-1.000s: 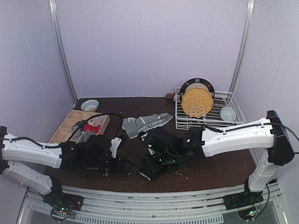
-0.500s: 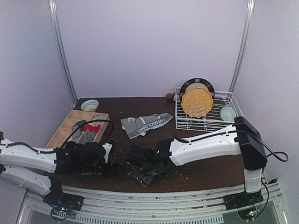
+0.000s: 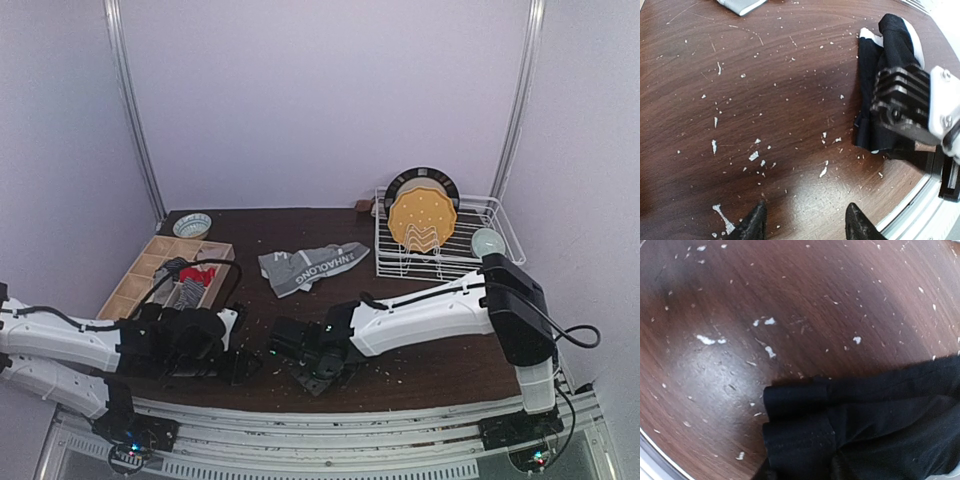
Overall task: Roll the underwear
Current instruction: Pick up the underwear from the center of the board.
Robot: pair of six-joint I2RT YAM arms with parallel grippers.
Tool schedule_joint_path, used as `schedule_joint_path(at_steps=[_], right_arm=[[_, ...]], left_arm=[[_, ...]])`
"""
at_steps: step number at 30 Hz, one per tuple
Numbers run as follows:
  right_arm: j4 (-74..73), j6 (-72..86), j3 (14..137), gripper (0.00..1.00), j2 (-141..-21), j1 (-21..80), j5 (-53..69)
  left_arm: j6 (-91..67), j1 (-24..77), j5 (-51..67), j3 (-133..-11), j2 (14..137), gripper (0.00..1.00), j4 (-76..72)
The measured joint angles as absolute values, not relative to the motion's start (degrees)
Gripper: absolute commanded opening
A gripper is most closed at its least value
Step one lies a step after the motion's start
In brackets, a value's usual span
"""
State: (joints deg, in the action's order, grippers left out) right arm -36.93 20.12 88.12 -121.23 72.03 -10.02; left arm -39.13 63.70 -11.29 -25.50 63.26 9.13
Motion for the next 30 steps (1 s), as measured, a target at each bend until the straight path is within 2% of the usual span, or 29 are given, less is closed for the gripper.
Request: schedule_joint_path(at_steps=[2,5,7,10,11,12,16,22,27,30], right_arm=[[-36.71,20.16,87.72,0.0,-121.16,71.99,-10.11],[-34.92,20.91,85.03,0.0,-119.31,71.64,-8.97],[-31.66,21.19,80.95,0.0,-116.6,71.33,-6.72],[-27.62,21.32,73.25,0.0,-110.93,70.85,-1.39],[-26.55,21.41,70.11,0.0,-108.51,70.63,0.75],[-26.04,21.52,68.23,0.0,-106.94,70.46,2.66],[-21.61,22.39,61.36,0.0,-101.47,69.23,11.18],[-10.87,24.6,50.41,0.0,-96.64,65.82,23.0],[-1.63,27.97,41.82,0.0,-92.47,61.71,31.07],[2.92,29.63,38.83,0.0,-92.09,59.59,34.68]], left_arm=[[-39.27,63.7,-11.46,-25.5,63.02,0.51,9.1],[-39.24,63.7,-11.62,-25.39,61.87,0.53,9.04],[-39.2,63.7,-11.81,-24.97,60.34,0.58,8.97],[-38.57,63.7,-12.01,-23.97,57.69,0.77,8.86],[-38.15,63.7,-11.92,-23.42,56.55,0.89,8.47],[-37.5,63.7,-11.81,-22.98,55.77,0.97,8.01],[-35.7,63.7,-9.02,-18.96,53.17,0.98,0.45],[-32.14,63.92,0.32,-7.88,52.49,0.98,-20.36],[-22.87,68.58,5.56,-12.64,61.58,0.86,-26.98],[-17.32,70.83,7.62,-16.67,69.73,0.87,-30.11]])
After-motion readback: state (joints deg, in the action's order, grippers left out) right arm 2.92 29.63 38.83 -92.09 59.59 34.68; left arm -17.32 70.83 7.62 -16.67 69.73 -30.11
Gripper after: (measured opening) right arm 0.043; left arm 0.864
